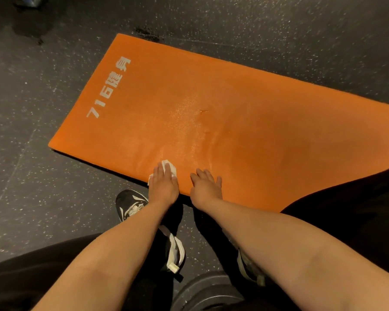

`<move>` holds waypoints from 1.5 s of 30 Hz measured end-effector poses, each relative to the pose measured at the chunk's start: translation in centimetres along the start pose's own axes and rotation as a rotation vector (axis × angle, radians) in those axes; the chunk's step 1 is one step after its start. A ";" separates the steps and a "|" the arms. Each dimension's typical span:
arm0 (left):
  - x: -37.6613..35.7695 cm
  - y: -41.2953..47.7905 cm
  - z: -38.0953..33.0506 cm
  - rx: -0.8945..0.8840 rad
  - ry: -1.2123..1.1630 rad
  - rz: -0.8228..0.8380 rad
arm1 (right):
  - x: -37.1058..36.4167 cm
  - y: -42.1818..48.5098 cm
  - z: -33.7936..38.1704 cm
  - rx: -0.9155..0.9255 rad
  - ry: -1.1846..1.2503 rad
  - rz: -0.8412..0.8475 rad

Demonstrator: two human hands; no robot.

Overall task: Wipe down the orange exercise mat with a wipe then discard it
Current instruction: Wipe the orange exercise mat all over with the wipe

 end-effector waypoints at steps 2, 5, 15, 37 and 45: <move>-0.9 -1.5 -1.1 -0.080 -0.020 0.031 | -0.3 -0.1 -0.1 0.005 0.010 -0.037; -2.4 -3.8 -2.6 -0.210 -0.051 0.090 | -0.7 -0.5 -0.7 0.016 0.048 -0.112; 0.3 0.4 0.4 0.059 0.011 -0.003 | -0.8 -0.9 -1.8 0.131 -0.046 -0.142; -2.9 -4.3 -2.6 -0.249 -0.038 0.090 | -1.0 0.4 -1.8 0.083 0.088 -0.172; -0.8 -1.8 -1.1 -0.007 -0.029 0.061 | -1.1 0.0 -0.8 0.159 -0.022 -0.134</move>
Point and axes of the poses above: each hand's wrist, its own y-axis towards the middle knuckle, its own x-axis out of the back of the hand, z = x × y, the point moved 2 cm from there along y, towards the middle knuckle, and after that the axes turned 14 degrees about x, right-handed, at the moved point
